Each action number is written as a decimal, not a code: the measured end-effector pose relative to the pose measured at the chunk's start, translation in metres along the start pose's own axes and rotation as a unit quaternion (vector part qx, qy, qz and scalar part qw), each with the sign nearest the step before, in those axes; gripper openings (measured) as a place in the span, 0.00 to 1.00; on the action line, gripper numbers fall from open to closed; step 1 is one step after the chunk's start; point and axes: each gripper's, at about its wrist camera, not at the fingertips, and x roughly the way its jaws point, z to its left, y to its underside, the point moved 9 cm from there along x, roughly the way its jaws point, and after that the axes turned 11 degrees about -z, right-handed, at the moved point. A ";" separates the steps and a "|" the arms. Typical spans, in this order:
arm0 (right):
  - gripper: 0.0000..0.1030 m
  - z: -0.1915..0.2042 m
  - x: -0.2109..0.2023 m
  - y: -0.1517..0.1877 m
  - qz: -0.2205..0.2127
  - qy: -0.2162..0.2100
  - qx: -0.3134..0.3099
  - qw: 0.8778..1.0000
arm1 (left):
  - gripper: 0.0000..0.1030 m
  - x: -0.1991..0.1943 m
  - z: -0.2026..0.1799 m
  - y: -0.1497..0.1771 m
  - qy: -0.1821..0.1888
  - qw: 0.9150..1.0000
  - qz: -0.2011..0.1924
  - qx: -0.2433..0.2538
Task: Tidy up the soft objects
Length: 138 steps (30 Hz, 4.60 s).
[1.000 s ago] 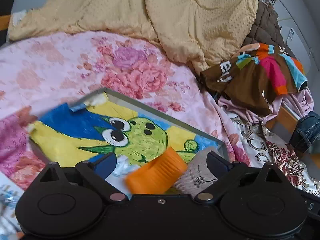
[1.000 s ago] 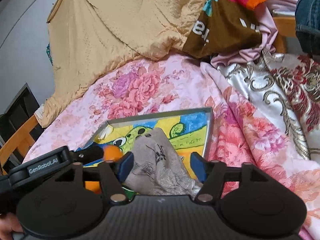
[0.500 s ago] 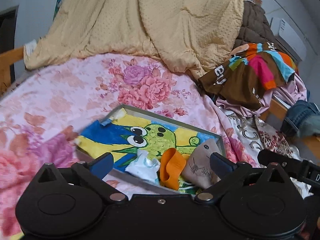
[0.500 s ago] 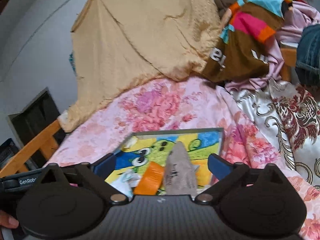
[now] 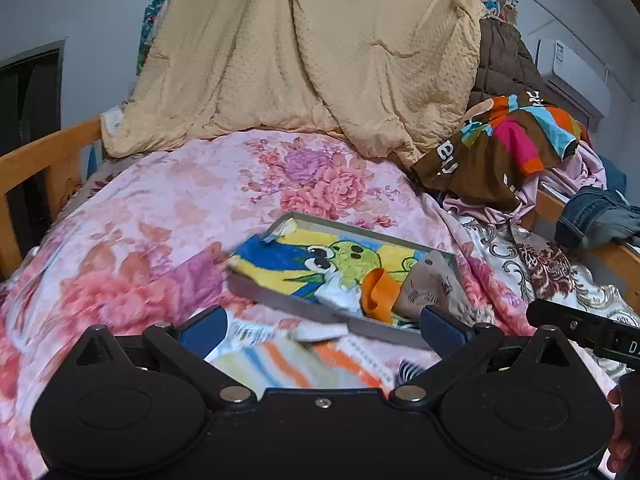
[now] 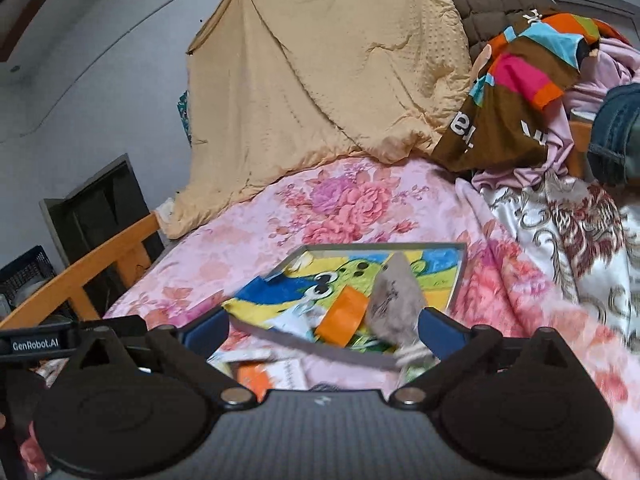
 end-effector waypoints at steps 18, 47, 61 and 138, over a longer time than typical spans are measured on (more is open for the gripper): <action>1.00 0.050 -0.059 0.045 -0.008 -0.023 -0.045 0.999 | 0.99 -0.037 0.045 0.049 -0.009 0.999 0.029 0.018; 1.00 0.037 -0.042 0.081 0.095 0.008 -0.039 0.995 | 0.99 -0.038 0.027 0.051 -0.036 0.995 0.074 0.051; 1.00 0.031 -0.036 0.085 0.094 0.004 -0.061 0.994 | 0.99 -0.036 -0.009 0.050 -0.020 0.987 0.113 0.109; 0.30 0.099 0.050 0.180 0.174 -0.096 -0.157 0.968 | 0.28 0.045 0.053 0.129 0.102 0.979 0.163 0.067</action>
